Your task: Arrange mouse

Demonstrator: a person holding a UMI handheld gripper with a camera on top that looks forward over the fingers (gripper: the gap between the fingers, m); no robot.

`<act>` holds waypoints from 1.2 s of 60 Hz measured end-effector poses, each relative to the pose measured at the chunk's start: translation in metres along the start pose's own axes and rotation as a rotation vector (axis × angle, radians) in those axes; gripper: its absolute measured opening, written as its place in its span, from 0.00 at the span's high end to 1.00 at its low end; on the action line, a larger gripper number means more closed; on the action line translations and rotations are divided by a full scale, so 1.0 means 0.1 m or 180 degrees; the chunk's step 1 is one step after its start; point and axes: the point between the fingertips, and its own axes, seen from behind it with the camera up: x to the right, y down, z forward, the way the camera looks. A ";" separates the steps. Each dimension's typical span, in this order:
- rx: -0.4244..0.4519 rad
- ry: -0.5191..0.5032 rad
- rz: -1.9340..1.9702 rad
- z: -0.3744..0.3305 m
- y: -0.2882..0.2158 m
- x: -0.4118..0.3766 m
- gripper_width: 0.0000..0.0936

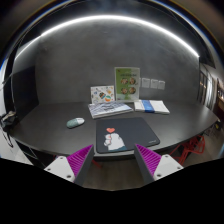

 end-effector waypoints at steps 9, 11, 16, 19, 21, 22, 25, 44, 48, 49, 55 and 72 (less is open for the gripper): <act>-0.0003 -0.0251 0.0023 0.23 -0.08 -0.27 0.11; -0.0012 -0.0320 0.0017 0.29 -0.07 -0.39 0.11; -0.0025 -0.0564 -0.0044 0.58 -0.10 -0.71 0.11; -0.0047 -0.0745 -0.0100 0.77 -0.07 -0.95 0.11; -0.0083 -0.0839 -0.0132 0.91 -0.05 -1.10 0.11; -0.0098 -0.0879 -0.0147 0.98 -0.04 -1.17 0.11; -0.0181 -0.0969 -0.0199 1.19 0.00 -1.37 0.11; -0.0622 -0.1351 -0.0527 2.21 0.18 -2.31 0.11; -0.0597 -0.1248 -0.0573 2.38 0.10 -2.35 0.13; -0.0587 -0.1228 -0.0579 2.42 0.07 -2.36 0.13; -0.0665 -0.1108 -0.0591 2.63 -0.01 -2.44 0.12; -0.0778 -0.0647 -0.0310 3.18 -0.29 -2.69 0.11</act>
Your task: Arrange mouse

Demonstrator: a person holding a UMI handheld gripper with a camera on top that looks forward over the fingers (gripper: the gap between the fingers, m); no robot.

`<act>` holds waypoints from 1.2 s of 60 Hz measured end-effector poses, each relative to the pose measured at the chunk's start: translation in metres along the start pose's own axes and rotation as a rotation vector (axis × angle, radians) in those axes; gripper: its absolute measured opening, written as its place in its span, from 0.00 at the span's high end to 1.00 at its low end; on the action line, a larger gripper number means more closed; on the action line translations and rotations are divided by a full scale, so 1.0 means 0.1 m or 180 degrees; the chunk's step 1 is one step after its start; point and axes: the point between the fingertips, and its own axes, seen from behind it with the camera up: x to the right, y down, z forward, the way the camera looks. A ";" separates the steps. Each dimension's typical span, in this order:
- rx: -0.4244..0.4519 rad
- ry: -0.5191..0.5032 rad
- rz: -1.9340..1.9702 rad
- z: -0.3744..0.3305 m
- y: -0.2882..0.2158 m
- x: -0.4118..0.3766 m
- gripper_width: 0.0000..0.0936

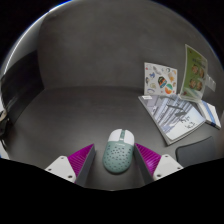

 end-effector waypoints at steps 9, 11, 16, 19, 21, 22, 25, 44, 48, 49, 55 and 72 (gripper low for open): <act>0.0063 0.0052 0.0029 0.05 -0.04 -0.10 0.44; 0.0056 0.0078 0.0049 0.05 -0.03 -0.10 0.48; 0.0069 0.0137 -0.0020 0.01 -0.05 -0.10 0.54; 0.0162 0.0138 -0.0149 -0.09 -0.13 -0.15 0.55; 0.0327 0.0118 -0.0193 -0.22 -0.28 -0.18 0.54; 0.0408 0.0098 -0.0209 -0.31 -0.36 -0.20 0.55; 0.0684 0.0046 -0.0207 -0.68 -0.65 -0.17 0.54; 0.1005 0.0764 -0.0117 -1.89 -0.44 2.41 0.55; 0.0630 0.0713 0.0043 -1.70 0.12 2.83 0.55; 0.0551 0.0688 0.0058 -1.65 0.23 2.89 0.55; 0.0295 0.0448 0.0055 -1.33 0.75 3.03 0.55; 0.0206 0.0088 0.0066 -1.16 0.93 3.03 0.38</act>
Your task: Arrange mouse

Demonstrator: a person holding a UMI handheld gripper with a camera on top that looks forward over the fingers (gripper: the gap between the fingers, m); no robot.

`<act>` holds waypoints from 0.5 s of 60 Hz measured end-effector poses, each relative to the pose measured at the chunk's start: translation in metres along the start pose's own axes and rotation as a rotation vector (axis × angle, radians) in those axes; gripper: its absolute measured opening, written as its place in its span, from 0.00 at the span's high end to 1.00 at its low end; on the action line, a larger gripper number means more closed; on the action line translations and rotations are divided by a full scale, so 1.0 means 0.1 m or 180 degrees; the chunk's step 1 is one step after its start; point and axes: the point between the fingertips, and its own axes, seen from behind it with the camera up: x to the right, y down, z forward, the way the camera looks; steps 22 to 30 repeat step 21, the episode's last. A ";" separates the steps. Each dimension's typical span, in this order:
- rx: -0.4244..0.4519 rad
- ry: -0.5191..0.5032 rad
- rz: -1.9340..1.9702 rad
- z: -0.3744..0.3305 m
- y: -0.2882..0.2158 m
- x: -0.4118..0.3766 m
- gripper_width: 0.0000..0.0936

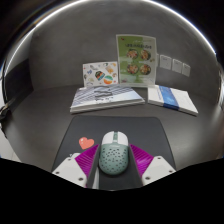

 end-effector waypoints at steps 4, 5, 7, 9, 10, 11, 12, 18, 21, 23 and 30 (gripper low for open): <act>0.0057 -0.0064 -0.0005 -0.10 0.01 -0.01 0.10; 0.0071 -0.0075 0.0022 -0.15 0.01 -0.01 0.04; 0.0099 -0.0108 0.0081 -0.26 0.03 0.00 0.12; 0.0144 -0.0165 0.0149 -0.42 0.06 0.02 0.11; 0.0167 -0.0187 0.0183 -0.50 0.08 0.02 0.10; 0.0187 -0.0200 0.0219 -0.57 0.09 0.02 0.10; 0.0197 -0.0207 0.0254 -0.65 0.12 0.04 0.10; 0.0224 -0.0118 0.0441 -1.11 0.38 0.23 0.11; 0.0239 0.0000 0.0513 -1.32 0.54 0.38 0.11; 0.0239 0.0000 0.0513 -1.32 0.54 0.38 0.11; 0.0239 0.0000 0.0513 -1.32 0.54 0.38 0.11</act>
